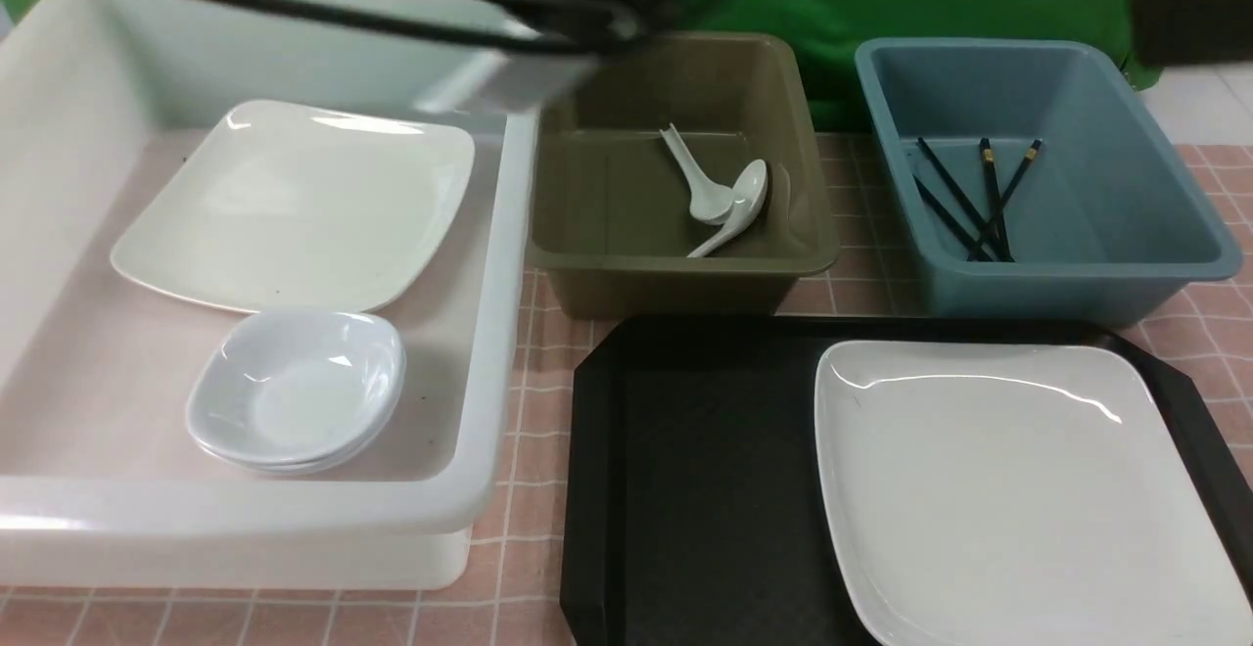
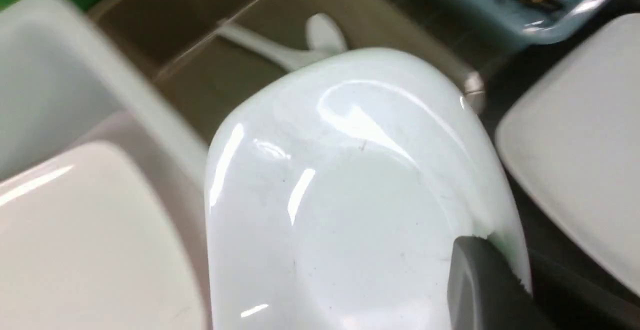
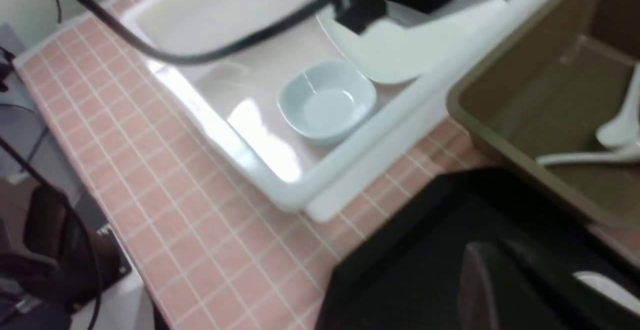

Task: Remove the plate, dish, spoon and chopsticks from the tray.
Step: Use the left arm to put the small plate into the large storage box on the left

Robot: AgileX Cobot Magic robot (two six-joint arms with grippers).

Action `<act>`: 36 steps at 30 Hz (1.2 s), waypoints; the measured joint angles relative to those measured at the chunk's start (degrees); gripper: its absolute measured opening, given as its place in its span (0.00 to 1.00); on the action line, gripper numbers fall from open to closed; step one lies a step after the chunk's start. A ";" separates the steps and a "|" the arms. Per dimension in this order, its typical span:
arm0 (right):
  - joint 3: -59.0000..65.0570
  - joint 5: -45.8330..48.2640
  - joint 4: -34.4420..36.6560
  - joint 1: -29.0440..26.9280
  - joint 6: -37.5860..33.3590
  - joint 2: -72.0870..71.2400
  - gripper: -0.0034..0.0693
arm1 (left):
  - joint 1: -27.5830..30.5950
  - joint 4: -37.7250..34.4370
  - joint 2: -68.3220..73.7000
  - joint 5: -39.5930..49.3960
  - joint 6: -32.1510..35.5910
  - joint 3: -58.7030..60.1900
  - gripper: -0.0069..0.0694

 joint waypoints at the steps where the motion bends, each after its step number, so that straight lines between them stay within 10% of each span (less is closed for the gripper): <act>1: -1.74 0.00 0.04 1.44 0.00 1.92 0.09 | 2.48 0.18 -0.43 0.91 0.00 0.81 0.10; 18: -15.15 0.00 -5.94 15.34 3.70 21.48 0.09 | 12.90 2.32 0.32 -18.67 0.34 35.95 0.11; 30: -15.15 0.01 -15.99 15.27 5.76 20.60 0.09 | 12.90 -3.93 -1.72 -15.26 -1.37 33.80 0.69; 36: -14.81 0.06 -27.27 11.16 9.65 16.56 0.09 | 11.15 -15.71 -5.00 -11.34 -1.62 24.17 0.64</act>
